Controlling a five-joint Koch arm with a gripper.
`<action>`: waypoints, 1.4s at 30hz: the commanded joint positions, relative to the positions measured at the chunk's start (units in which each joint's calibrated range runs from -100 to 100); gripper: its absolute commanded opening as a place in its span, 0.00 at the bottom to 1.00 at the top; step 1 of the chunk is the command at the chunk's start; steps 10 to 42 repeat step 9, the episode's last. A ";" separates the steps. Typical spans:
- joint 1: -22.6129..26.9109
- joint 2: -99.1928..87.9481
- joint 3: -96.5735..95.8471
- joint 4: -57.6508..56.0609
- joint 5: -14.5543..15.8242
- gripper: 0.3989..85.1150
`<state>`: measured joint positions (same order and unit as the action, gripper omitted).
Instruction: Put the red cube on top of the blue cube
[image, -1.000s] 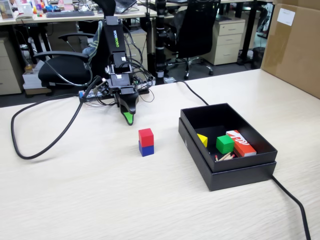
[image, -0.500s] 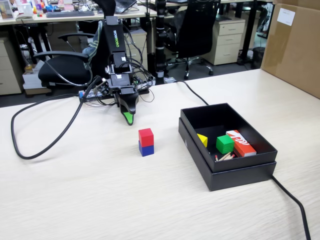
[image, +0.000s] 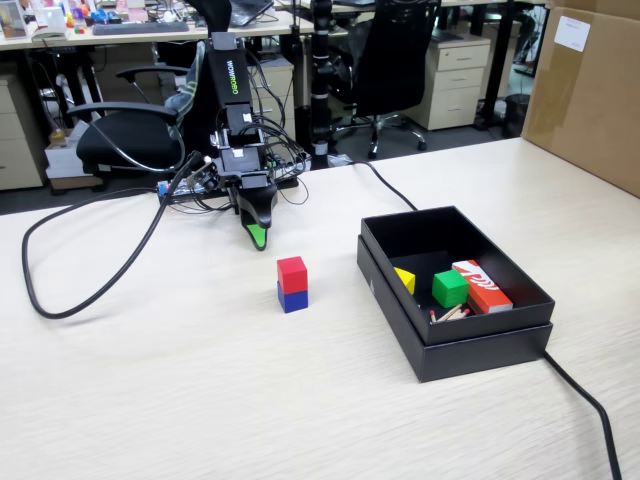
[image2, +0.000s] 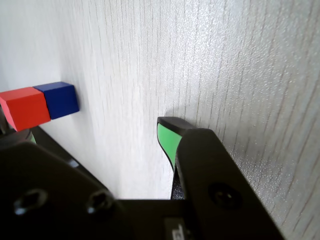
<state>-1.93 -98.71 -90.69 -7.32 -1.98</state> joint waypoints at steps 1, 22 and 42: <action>0.00 0.20 -2.24 -1.45 -0.29 0.57; 0.00 0.08 -2.15 -1.37 -0.29 0.57; 0.00 0.08 -2.15 -1.37 -0.29 0.57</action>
